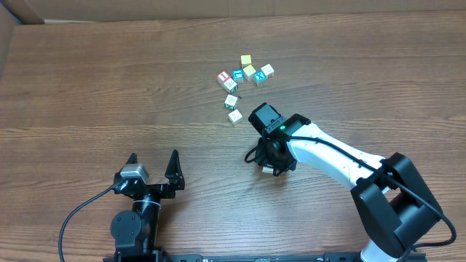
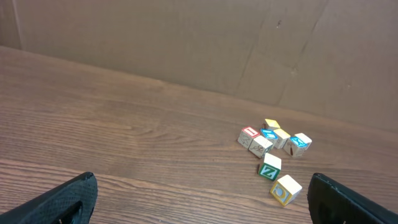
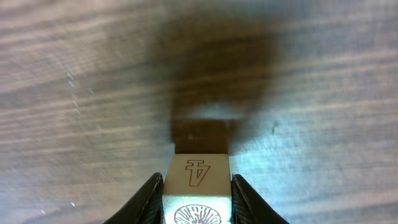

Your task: Flip 3 blocks

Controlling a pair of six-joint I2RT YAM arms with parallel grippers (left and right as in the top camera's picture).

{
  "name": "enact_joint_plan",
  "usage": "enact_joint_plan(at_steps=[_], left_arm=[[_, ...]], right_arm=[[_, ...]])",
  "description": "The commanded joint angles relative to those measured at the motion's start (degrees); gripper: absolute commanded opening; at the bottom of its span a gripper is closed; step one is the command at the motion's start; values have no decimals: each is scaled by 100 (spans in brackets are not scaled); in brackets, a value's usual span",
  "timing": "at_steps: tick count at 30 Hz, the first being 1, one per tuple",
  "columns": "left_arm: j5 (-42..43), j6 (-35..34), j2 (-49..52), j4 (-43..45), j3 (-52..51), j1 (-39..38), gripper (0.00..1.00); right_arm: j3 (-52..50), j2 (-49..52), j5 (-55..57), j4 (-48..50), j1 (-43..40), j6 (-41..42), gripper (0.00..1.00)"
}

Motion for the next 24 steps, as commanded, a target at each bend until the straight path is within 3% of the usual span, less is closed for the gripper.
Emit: enact_joint_plan(at_steps=[1, 7, 22, 24], left_arm=[[-17, 114, -52, -15, -22, -37, 100], [-17, 114, -52, -15, -22, -37, 100], [-20, 114, -55, -15, -22, -37, 100], [-17, 114, -52, -15, -22, -37, 100]], right_arm=[[-13, 4, 422, 308, 31, -33, 31], [-13, 4, 509, 848, 31, -365, 31], [-13, 4, 645, 981, 33, -662, 33], [-13, 4, 625, 964, 33, -660, 38]])
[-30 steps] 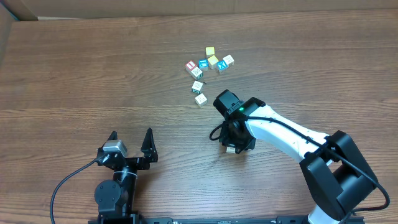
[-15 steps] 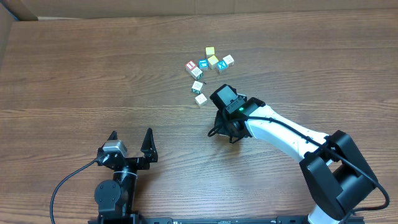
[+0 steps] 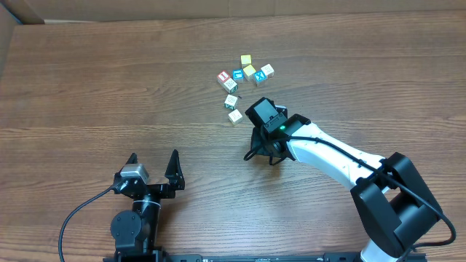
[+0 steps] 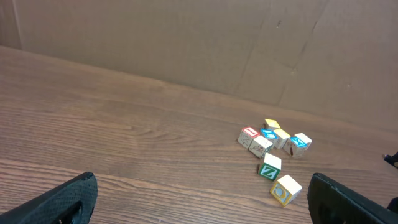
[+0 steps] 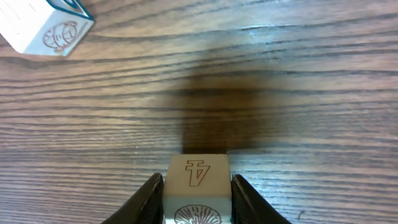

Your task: Flip 3 blocks

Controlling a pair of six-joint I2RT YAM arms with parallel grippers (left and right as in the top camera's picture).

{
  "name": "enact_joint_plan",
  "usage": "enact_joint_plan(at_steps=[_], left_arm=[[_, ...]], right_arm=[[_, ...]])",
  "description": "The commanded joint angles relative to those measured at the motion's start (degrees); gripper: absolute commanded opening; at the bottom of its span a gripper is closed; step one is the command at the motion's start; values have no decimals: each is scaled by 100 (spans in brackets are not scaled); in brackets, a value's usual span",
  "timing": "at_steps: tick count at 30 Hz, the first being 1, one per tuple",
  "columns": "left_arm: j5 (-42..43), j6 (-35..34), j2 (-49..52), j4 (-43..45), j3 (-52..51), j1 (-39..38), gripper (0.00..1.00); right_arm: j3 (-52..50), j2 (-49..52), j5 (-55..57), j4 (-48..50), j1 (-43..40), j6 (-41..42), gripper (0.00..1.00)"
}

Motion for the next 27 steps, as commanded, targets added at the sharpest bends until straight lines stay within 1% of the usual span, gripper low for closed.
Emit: enact_joint_plan(at_steps=[1, 2, 3, 7, 10, 14, 15, 18, 20, 21, 27], left_arm=[[-17, 111, -55, -15, -22, -37, 100], [-20, 111, -52, -15, -22, -37, 100], [-17, 111, -55, -15, -22, -37, 100], [-17, 111, -52, -15, -22, -37, 100], [-20, 111, -52, -15, -22, -37, 100], [-17, 111, -55, -15, -22, -37, 100], [-20, 111, -52, -15, -22, -37, 100], [-17, 111, -52, -15, -22, -37, 100], [-20, 111, -52, -15, -22, -37, 100], [-20, 111, -52, -15, -22, -37, 100], [-17, 111, -52, -15, -22, -37, 100]], right_arm=[[-13, 2, 70, -13, 33, -57, 43], [-13, 2, 70, -15, 33, -57, 47], [-13, 2, 70, -17, 33, -57, 56], [-13, 2, 72, -44, 33, -57, 75], [-9, 2, 72, -42, 31, -208, 80], [142, 2, -133, -238, -103, -291, 79], [155, 2, -262, -275, -155, -289, 77], [155, 2, -474, -422, -240, -24, 62], [153, 2, -466, -531, -234, 162, 56], [146, 2, -463, -529, -203, 199, 55], [-68, 9, -275, 42, -55, 317, 55]])
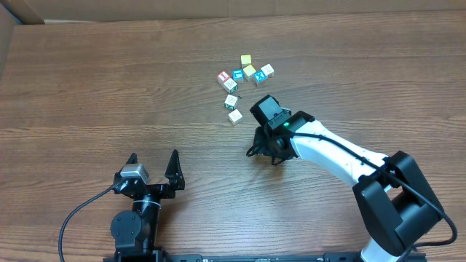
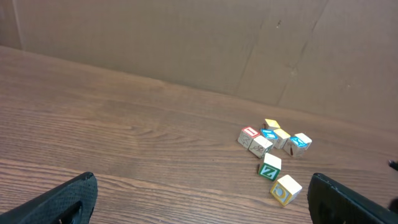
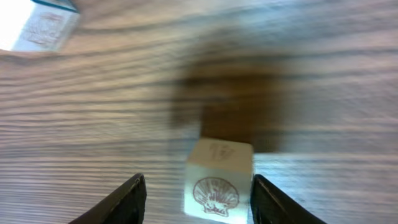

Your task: Flip 3 blocks

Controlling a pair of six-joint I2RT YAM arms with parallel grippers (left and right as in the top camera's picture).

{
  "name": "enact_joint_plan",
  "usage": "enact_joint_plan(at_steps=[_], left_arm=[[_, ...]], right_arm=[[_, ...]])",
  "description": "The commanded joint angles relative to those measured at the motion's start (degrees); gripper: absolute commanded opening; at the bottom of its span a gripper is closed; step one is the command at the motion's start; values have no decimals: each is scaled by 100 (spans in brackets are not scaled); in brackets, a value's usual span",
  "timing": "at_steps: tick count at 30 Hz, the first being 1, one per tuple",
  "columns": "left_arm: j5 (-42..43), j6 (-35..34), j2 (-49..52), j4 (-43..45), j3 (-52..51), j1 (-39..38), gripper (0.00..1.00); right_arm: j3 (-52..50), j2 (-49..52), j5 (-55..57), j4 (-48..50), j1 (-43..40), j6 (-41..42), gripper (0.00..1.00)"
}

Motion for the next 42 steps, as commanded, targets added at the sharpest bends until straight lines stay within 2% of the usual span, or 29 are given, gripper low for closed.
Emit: enact_joint_plan(at_steps=[1, 9, 15, 18, 42], left_arm=[[-17, 111, -52, -15, -22, -37, 100], [-17, 111, -52, -15, -22, -37, 100], [-17, 111, -52, -15, -22, -37, 100], [-17, 111, -52, -15, -22, -37, 100], [-17, 111, -55, -15, -22, -37, 100]], right_arm=[[-118, 9, 173, 186, 94, 138, 55], [-151, 9, 223, 116, 107, 153, 42], [-151, 9, 92, 96, 120, 153, 40], [-151, 9, 92, 59, 146, 151, 35], [-149, 9, -380, -463, 212, 59, 34]])
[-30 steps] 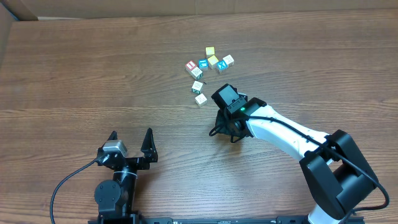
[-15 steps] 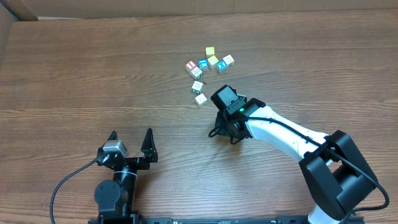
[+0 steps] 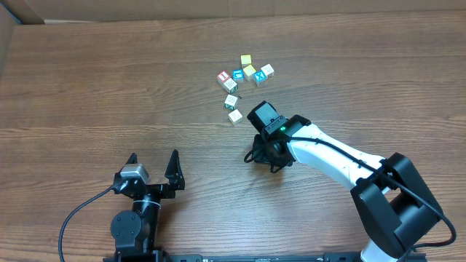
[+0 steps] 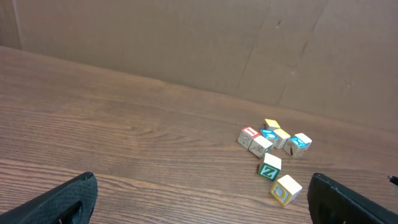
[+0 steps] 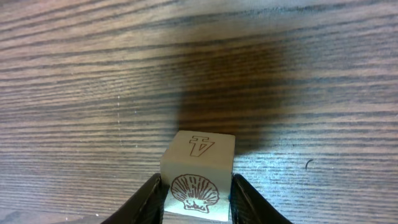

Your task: Flip 3 blocks

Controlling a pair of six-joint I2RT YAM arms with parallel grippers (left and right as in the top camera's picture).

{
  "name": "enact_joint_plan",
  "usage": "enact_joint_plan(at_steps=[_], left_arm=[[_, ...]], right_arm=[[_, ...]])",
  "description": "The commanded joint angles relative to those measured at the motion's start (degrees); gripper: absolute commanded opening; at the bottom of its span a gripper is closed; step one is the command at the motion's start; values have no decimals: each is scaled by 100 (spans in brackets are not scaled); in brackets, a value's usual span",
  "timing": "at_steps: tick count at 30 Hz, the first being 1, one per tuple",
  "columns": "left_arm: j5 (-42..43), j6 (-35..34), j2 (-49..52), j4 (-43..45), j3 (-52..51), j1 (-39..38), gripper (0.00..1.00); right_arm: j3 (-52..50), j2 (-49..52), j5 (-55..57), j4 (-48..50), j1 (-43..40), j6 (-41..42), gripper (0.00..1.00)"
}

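Note:
A pale wooden block point(image 5: 199, 165) with a brown shell face toward the camera and a brown character on its upper face sits tilted between the pads of my right gripper point(image 5: 198, 202), which is shut on it just above the wood. Overhead, that right gripper point(image 3: 266, 154) is below and right of the block cluster point(image 3: 244, 75), and it hides the held block. Two more blocks, a green Z block point(image 4: 270, 167) and a yellow-lettered block point(image 4: 285, 188), lie nearest the cluster's front. My left gripper point(image 3: 153, 169) rests open and empty at the front left.
The wooden table point(image 3: 109, 87) carries several lettered blocks in one group at the back centre. A cardboard wall point(image 4: 186, 43) stands behind the table. The right arm's white link point(image 3: 335, 160) stretches from the front right toward the middle.
My right gripper was open with the shell block loose between its spread fingers; now it is shut on that block, which shows a different upper face. The left arm has not moved.
My right gripper first held the shell block low over the table, then nearer the cluster. After that it stood open with the block loose and turned. Now it grips the block again. The left gripper stayed open throughout.

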Motion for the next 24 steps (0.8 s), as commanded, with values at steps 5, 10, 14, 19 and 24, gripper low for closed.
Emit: enact_joint_plan(at_steps=[5, 10, 14, 19, 24], left_arm=[[-20, 114, -52, -13, -22, -37, 100], [-17, 114, -55, -13, -22, -37, 100], [-17, 114, -55, -13, -22, -37, 100], [-17, 114, -55, -13, -22, -37, 100], [-17, 114, -55, -13, -22, -37, 100]], right_arm=[[-59, 15, -214, 13, 57, -306, 35], [-59, 15, -212, 13, 57, -302, 35], [-59, 15, -212, 11, 57, -299, 36], [-59, 15, -229, 9, 55, -302, 60], [251, 13, -254, -136, -61, -649, 72]])
